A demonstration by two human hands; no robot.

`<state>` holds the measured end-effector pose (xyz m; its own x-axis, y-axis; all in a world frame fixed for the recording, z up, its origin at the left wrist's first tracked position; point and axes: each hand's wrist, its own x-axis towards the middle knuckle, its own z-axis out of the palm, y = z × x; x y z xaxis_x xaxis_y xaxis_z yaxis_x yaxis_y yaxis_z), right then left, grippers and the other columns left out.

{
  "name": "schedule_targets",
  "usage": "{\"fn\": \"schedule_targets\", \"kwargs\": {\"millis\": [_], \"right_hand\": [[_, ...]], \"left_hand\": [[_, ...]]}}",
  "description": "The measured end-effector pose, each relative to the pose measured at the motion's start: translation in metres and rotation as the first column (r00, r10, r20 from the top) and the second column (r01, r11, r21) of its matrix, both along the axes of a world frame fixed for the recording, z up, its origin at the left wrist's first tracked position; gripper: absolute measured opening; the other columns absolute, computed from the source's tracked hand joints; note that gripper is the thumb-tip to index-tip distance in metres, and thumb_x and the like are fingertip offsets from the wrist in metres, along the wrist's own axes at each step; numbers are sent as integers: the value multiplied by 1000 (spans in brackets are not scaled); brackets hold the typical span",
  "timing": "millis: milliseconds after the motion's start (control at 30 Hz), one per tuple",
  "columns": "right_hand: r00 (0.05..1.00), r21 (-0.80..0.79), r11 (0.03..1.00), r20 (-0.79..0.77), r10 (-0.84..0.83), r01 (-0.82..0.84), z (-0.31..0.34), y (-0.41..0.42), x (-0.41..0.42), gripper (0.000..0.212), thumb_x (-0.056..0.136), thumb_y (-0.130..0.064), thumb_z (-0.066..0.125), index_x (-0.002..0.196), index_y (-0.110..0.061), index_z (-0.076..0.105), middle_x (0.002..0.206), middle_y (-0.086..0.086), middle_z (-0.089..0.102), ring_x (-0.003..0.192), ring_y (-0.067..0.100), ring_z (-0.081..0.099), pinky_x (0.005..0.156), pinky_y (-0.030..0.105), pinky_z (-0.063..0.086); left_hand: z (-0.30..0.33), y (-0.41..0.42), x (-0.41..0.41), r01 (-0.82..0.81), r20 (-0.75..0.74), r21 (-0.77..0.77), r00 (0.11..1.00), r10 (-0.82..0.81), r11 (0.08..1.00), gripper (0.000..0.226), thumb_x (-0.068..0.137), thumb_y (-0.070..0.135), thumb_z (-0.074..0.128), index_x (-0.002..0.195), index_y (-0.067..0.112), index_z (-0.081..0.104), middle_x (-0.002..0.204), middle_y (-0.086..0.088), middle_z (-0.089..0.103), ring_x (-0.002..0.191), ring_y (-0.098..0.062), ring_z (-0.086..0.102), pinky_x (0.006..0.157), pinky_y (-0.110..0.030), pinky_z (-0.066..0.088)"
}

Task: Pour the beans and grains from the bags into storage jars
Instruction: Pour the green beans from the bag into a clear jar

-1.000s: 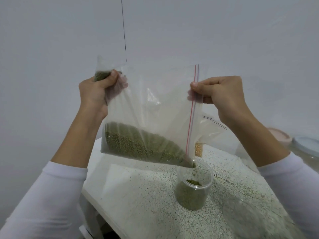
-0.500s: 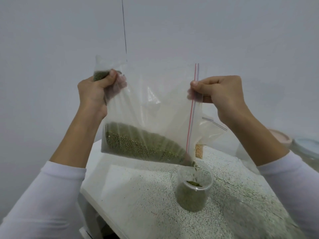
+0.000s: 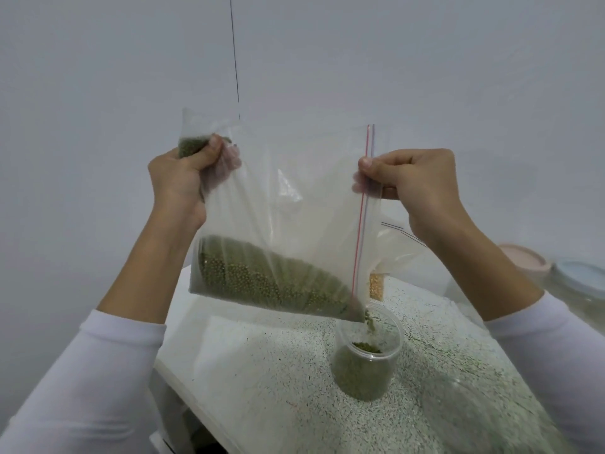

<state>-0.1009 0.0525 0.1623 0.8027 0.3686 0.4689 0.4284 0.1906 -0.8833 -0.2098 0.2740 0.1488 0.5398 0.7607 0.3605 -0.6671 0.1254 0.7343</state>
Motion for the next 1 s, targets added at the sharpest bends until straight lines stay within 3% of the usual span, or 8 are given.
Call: {"fn": "schedule_targets", "kwargs": {"millis": [100, 200, 300, 533, 700, 833, 1000], "right_hand": [[1000, -44, 999, -4, 12, -12, -3, 1, -2, 11, 77, -4, 75, 68, 0, 70, 60, 10, 69, 59, 25, 69, 71, 40, 60], [1000, 8, 1000, -26, -4, 5, -2, -1, -1, 13, 76, -3, 76, 64, -2, 70, 59, 11, 68, 59, 26, 69, 72, 41, 60], [1000, -49, 999, -10, 14, -14, -3, -1, -2, 11, 77, -4, 75, 69, 1, 70, 61, 12, 69, 58, 25, 69, 71, 39, 60], [1000, -63, 998, -11, 21, -21, -2, 1, -1, 13, 77, -4, 75, 66, 0, 69, 59, 10, 68, 59, 26, 68, 71, 40, 60], [1000, -11, 1000, -26, 3, -3, 2, -1, 1, 14, 77, -4, 76, 64, -2, 69, 58, 9, 68, 59, 26, 68, 73, 42, 60], [1000, -92, 995, -11, 27, -28, -3, 2, -2, 12, 77, -5, 76, 68, 2, 70, 59, 10, 69, 59, 25, 68, 74, 42, 59], [1000, -56, 998, -8, 9, -10, 1, 0, -1, 13, 77, -5, 75, 66, 0, 69, 58, 9, 68, 61, 27, 68, 74, 44, 59]], "left_hand": [[-1, -5, 1, 8, -43, 33, 999, -6, 999, 20, 81, -6, 64, 63, 1, 69, 60, -7, 67, 59, -18, 67, 65, -26, 56], [-1, -2, 0, -11, 12, -42, 1000, 11, 999, 20, 81, -8, 65, 63, 0, 69, 61, -8, 67, 61, -20, 66, 66, -26, 56], [0, -3, 0, 9, -47, 22, 999, -8, 1000, 16, 82, -7, 64, 68, 0, 68, 62, -7, 68, 59, -18, 67, 65, -27, 57], [3, -7, -2, 32, -58, 69, 998, -28, 997, 30, 82, -6, 63, 56, 5, 72, 60, -6, 67, 58, -17, 67, 66, -28, 57], [3, -3, -4, -15, -47, 21, 999, 16, 1000, 20, 83, -5, 64, 65, 2, 71, 64, -7, 69, 61, -17, 68, 67, -27, 57], [3, -13, -3, 5, -114, 106, 993, 8, 994, 13, 83, -5, 63, 72, 0, 67, 60, -5, 68, 60, -17, 67, 67, -28, 57], [8, -10, -5, -16, -94, 88, 995, 24, 996, 12, 84, -4, 63, 73, 0, 68, 61, -5, 68, 61, -16, 68, 66, -26, 57]]}}
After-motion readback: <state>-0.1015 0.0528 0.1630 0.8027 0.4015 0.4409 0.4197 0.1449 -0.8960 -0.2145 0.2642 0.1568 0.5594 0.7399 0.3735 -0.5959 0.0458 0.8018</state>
